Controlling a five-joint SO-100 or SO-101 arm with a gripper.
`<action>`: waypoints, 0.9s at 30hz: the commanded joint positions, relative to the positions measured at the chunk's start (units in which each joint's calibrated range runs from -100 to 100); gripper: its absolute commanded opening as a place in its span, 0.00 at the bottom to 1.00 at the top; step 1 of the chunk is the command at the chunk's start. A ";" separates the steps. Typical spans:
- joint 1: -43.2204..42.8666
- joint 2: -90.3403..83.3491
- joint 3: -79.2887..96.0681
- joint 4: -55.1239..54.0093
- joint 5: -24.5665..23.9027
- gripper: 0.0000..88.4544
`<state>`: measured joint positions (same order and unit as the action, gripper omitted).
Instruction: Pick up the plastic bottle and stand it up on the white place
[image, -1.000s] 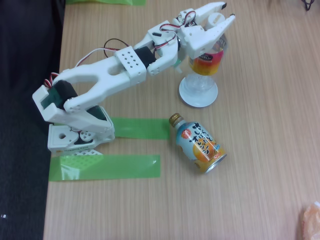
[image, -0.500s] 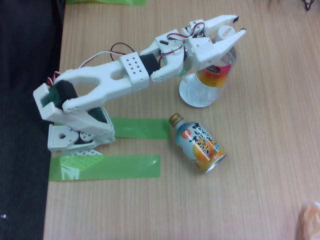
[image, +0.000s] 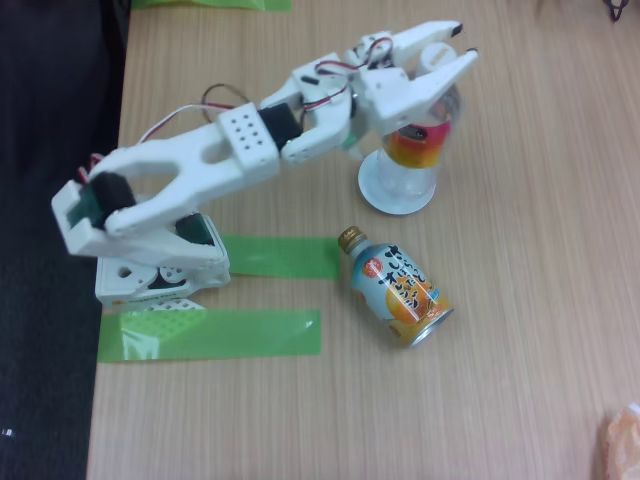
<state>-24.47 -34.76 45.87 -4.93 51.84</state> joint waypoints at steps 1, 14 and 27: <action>0.02 -4.84 1.71 0.12 0.19 0.08; -4.12 -8.87 9.59 -5.97 0.19 0.08; -3.61 -8.45 9.77 -6.15 0.25 0.08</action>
<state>-28.20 -42.09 55.90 -10.11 52.00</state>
